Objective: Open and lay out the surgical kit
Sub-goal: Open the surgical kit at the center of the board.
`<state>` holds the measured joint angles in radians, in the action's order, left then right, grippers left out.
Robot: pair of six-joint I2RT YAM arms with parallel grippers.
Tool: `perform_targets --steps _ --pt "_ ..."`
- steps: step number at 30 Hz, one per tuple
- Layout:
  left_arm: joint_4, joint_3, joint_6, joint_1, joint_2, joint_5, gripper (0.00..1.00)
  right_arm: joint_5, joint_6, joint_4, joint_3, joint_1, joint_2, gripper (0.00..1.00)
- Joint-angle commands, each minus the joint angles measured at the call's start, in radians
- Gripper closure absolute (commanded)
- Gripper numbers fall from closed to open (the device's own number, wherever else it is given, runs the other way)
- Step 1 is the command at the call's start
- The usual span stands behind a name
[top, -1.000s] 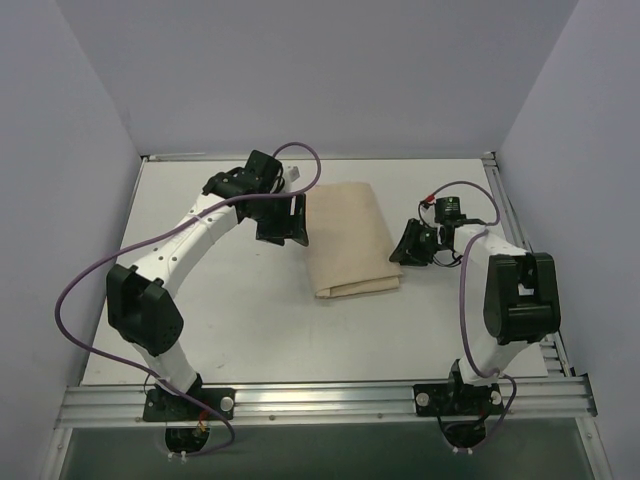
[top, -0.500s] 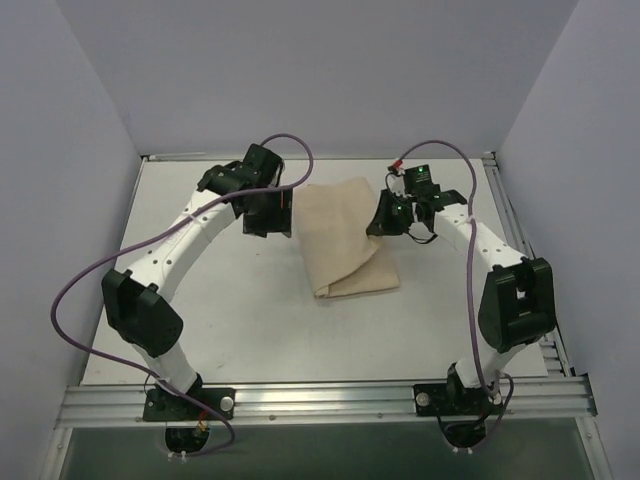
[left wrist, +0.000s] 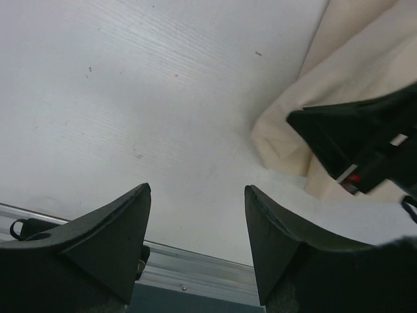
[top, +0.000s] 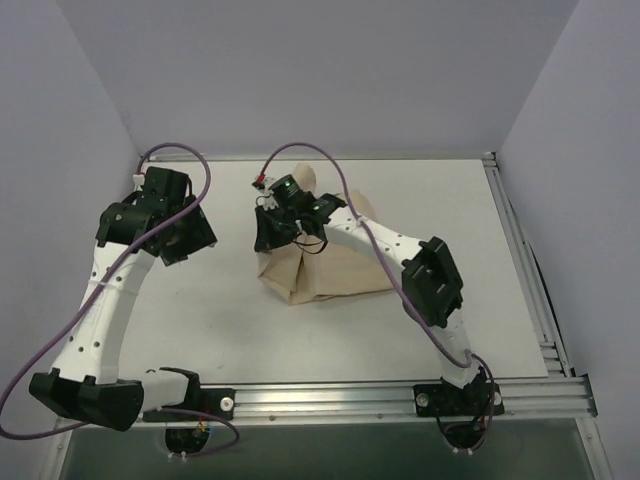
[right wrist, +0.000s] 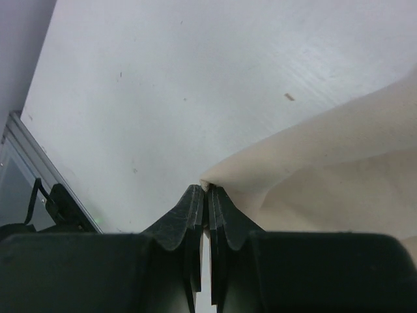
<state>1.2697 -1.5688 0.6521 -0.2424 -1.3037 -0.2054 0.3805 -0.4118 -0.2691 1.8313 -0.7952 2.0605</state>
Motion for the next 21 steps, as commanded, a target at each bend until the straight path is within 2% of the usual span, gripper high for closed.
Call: perform_targets --steps 1,3,4,6,7,9,13,17,20,21 --pt "0.043 0.065 0.06 0.005 0.073 0.021 0.32 -0.002 0.004 -0.048 0.074 -0.071 0.075 1.0" --pt "0.052 0.093 0.089 0.015 0.115 0.02 0.31 -0.006 0.002 -0.038 0.069 -0.094 0.085 0.98" --pt "0.06 0.111 0.098 0.017 0.124 0.011 0.31 -0.015 0.002 -0.035 0.069 -0.099 0.093 0.84" --pt "0.062 0.128 0.116 0.02 0.152 0.014 0.31 -0.006 -0.001 -0.05 0.078 -0.101 0.099 0.71" --pt "0.066 0.134 0.122 0.022 0.156 0.008 0.3 -0.003 0.005 -0.056 0.095 -0.101 0.098 0.56" --pt "0.066 0.135 0.133 0.023 0.168 0.009 0.29 -0.022 0.03 -0.09 0.118 -0.099 0.083 0.45" --pt "0.046 0.116 0.113 0.026 0.146 0.026 0.29 -0.103 0.071 -0.18 0.174 -0.081 0.041 0.44" --pt "-0.01 0.108 0.037 0.023 0.072 0.127 0.29 -0.256 0.103 -0.272 0.102 -0.05 -0.008 0.48" --pt "-0.058 0.122 0.029 -0.006 0.029 0.175 0.3 -0.406 0.123 -0.327 0.086 -0.038 -0.002 0.49" --pt "-0.07 0.134 0.037 -0.018 0.023 0.188 0.3 -0.504 0.123 -0.344 0.092 -0.039 0.013 0.48"
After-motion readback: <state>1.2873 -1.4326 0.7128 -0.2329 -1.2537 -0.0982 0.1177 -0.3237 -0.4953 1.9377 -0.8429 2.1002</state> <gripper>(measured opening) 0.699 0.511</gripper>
